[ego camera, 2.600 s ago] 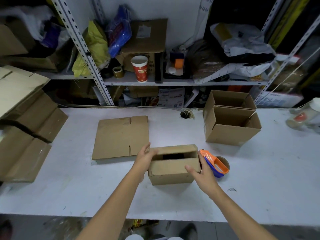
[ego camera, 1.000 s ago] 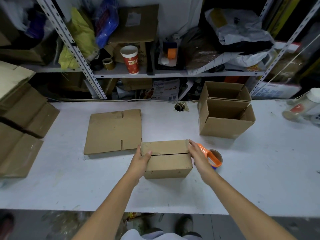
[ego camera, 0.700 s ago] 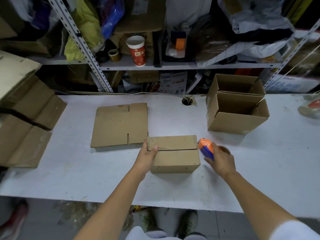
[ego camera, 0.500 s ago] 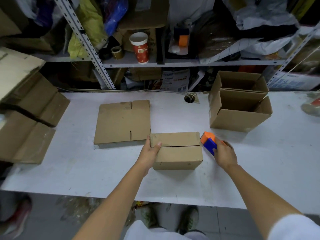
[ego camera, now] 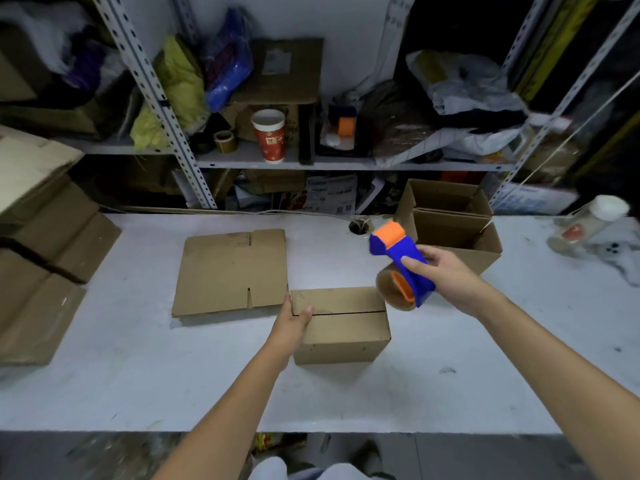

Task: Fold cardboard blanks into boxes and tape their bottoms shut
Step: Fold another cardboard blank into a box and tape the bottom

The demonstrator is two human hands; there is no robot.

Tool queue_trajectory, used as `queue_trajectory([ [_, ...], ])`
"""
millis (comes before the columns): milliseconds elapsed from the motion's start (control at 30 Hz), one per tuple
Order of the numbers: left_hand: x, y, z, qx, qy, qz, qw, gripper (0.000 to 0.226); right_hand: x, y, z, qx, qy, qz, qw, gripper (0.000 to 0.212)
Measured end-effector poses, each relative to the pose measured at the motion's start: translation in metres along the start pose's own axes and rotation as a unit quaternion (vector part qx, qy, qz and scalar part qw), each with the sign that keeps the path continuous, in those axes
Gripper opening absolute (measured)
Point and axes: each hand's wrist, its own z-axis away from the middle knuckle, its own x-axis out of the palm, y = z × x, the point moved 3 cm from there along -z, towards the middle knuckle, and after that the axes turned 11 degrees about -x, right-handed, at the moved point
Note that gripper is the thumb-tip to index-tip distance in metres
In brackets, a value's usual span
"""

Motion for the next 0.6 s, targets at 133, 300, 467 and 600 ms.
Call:
queue_trajectory([
  [133, -0.005, -0.011, -0.021, 0.001, 0.013, -0.019, 1.0, 0.086, 0.049, -0.017, -0.018, 0.004, -0.118, 0.062, 0.991, 0.058],
  [300, -0.001, 0.002, -0.007, 0.012, 0.007, -0.032, 0.999, 0.073, 0.088, -0.013, -0.032, 0.021, -0.233, 0.175, 0.956, 0.055],
  [467, -0.002, 0.003, -0.009, 0.009, 0.01, -0.046, 0.999, 0.069, 0.085, -0.013, -0.037, 0.035, -0.299, 0.228, 0.926, 0.059],
  [600, -0.013, 0.016, 0.005, -0.003, 0.002, -0.117, 0.993, 0.063, 0.086, -0.013, -0.039, 0.026, -0.326, 0.236, 0.915, 0.06],
])
